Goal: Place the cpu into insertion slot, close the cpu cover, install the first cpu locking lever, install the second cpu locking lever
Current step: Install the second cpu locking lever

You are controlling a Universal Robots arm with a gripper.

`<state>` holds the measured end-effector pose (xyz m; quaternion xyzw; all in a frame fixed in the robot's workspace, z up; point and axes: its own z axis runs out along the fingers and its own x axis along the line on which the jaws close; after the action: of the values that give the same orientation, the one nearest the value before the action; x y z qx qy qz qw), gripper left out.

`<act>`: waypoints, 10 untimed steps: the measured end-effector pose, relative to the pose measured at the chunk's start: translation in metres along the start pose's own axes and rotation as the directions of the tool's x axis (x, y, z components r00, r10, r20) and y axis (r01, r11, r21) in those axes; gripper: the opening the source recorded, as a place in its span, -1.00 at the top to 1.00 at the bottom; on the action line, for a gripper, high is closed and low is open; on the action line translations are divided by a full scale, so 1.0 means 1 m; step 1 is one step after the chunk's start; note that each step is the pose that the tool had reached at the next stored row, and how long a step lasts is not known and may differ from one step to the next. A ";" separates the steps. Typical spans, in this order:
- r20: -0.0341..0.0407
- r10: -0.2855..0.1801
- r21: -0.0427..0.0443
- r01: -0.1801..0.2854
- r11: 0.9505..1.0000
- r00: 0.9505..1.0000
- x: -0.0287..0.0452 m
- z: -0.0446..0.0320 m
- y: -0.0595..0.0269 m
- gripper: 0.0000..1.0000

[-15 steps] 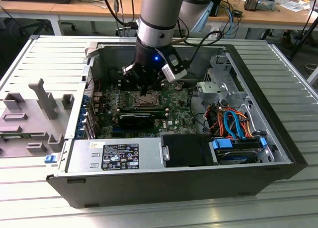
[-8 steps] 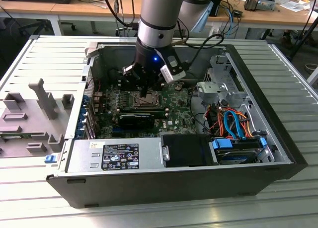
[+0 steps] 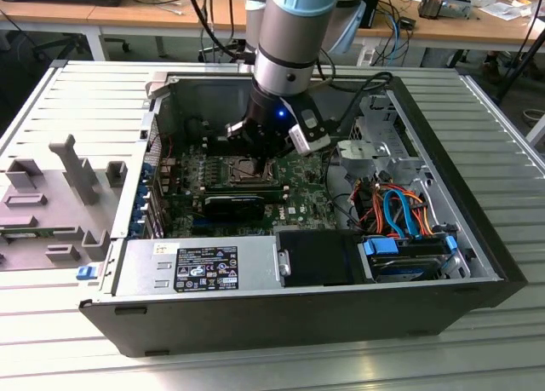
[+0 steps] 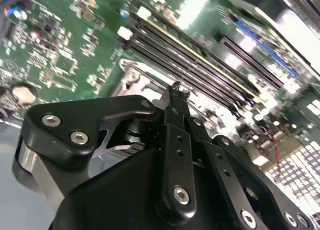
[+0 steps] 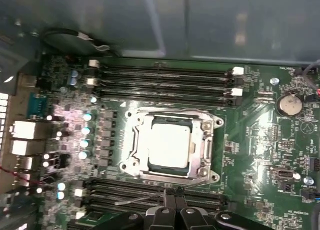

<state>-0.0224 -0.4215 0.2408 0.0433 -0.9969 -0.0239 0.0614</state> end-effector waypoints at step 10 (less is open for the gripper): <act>0.000 0.026 -0.003 -0.026 1.000 1.000 -0.0133 0.0163 -0.0019 0.79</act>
<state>-0.0112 -0.4216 0.2229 0.0301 -0.9973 -0.0247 0.0618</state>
